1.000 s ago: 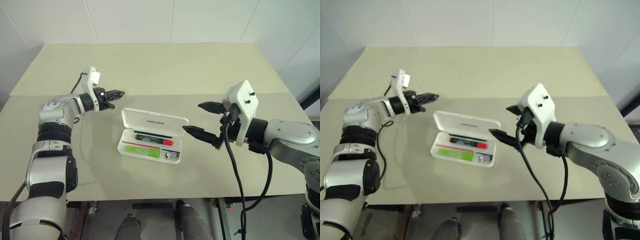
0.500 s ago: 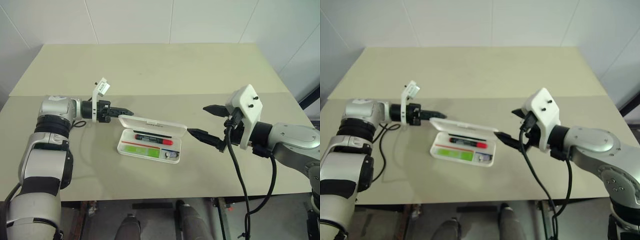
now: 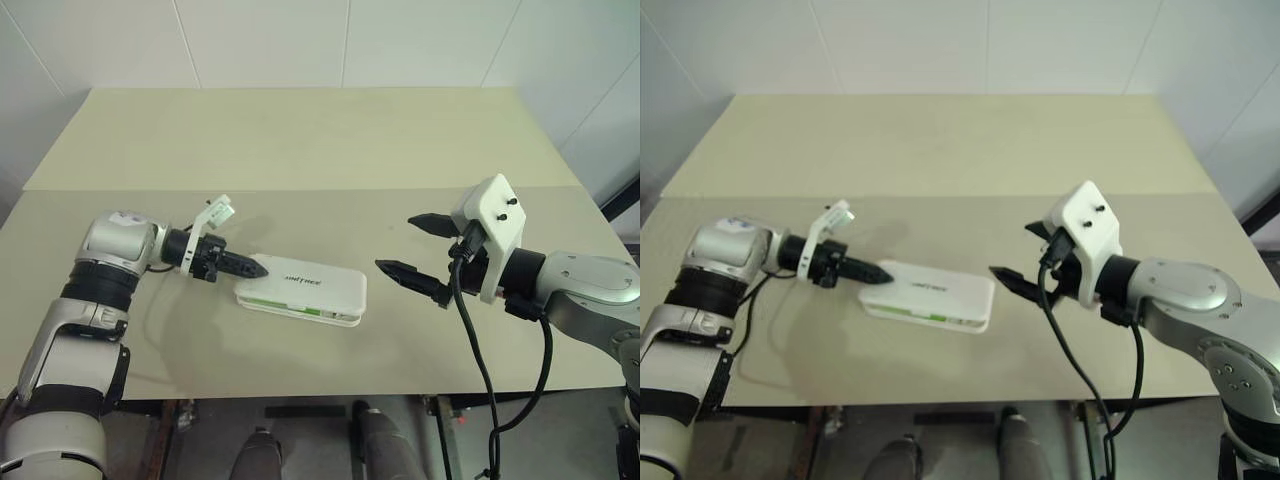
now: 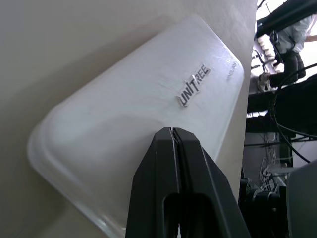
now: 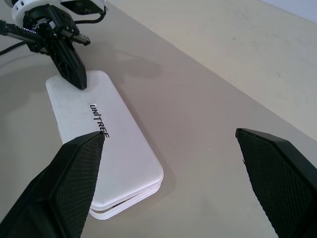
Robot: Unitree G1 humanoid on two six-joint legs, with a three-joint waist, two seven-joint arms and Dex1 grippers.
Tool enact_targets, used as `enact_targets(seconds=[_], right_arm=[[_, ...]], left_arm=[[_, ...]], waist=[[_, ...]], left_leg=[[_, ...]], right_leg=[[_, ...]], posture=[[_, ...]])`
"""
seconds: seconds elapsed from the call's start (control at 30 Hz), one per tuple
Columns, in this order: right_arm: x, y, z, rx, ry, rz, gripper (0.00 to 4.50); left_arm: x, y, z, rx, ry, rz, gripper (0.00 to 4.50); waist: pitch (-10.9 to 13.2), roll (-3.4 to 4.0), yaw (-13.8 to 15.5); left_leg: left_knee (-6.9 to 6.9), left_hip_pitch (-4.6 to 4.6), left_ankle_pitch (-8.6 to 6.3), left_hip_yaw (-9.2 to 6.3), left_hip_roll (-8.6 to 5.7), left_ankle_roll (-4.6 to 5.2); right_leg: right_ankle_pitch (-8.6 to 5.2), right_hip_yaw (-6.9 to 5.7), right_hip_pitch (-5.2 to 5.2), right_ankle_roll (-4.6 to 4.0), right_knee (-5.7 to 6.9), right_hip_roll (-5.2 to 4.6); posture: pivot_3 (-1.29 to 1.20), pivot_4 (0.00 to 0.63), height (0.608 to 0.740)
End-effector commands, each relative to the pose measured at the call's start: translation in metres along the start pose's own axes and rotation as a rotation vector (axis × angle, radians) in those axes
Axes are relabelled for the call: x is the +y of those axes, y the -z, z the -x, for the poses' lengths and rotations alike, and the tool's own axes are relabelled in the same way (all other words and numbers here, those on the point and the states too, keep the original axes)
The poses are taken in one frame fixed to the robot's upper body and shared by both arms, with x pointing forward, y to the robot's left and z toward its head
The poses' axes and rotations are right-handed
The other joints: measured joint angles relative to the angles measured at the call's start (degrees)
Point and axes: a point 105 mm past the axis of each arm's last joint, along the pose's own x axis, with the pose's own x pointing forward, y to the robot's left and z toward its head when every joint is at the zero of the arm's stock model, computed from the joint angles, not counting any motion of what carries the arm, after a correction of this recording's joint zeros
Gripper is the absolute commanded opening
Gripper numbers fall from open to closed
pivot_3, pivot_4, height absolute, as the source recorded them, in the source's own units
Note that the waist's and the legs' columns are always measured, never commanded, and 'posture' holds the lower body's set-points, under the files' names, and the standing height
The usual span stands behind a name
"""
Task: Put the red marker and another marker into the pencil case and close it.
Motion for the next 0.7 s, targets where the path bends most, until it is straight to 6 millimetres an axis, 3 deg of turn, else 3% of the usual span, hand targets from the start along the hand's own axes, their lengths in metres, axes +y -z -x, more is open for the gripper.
enact_targets(seconds=[0.03,0.4,0.57,0.63,0.7], right_arm=[[0.003,-0.008,0.003,-0.035,0.005,0.032,4.5],[0.001,-0.006,0.004,-0.022,0.025,0.031,4.5],[0.001,-0.005,0.005,-0.02,0.03,0.031,4.5],[0.0,-0.005,0.005,-0.019,0.034,0.031,4.5],[0.0,-0.005,0.006,-0.016,0.038,0.031,4.5]], left_arm=[[0.001,0.002,-0.004,0.014,-0.017,-0.01,0.02],[0.029,0.026,-0.027,0.137,-0.1,0.034,0.02],[0.033,0.029,-0.029,0.164,-0.112,0.007,0.02],[0.029,0.016,-0.029,0.122,-0.114,-0.04,0.02],[0.015,-0.013,-0.026,0.013,-0.096,-0.133,0.02]], waist=[[0.0,0.0,0.0],[-0.05,0.0,0.2],[-0.2,0.0,0.04],[-0.22,0.01,0.05],[-0.21,0.01,0.09]], left_leg=[[0.0,0.0,0.0,0.0,0.0,0.0],[0.12,0.05,0.01,0.01,-0.01,0.0],[0.25,0.09,0.09,0.04,-0.01,-0.01],[0.25,0.13,0.11,0.04,-0.01,0.02],[0.25,0.12,0.13,0.03,-0.01,0.06]], right_leg=[[0.0,0.0,0.0,0.0,0.0,0.0],[-0.2,0.01,0.21,-0.37,-0.02,0.0],[-0.26,0.04,0.28,-0.47,-0.01,0.0],[-0.25,0.05,0.28,-0.48,0.04,0.01],[-0.24,0.06,0.28,-0.5,0.07,0.01]], posture=[[0.0,0.15,0.74],[0.0,0.15,0.74],[0.0,0.15,0.74],[0.0,0.15,0.74],[0.0,0.15,0.74]])
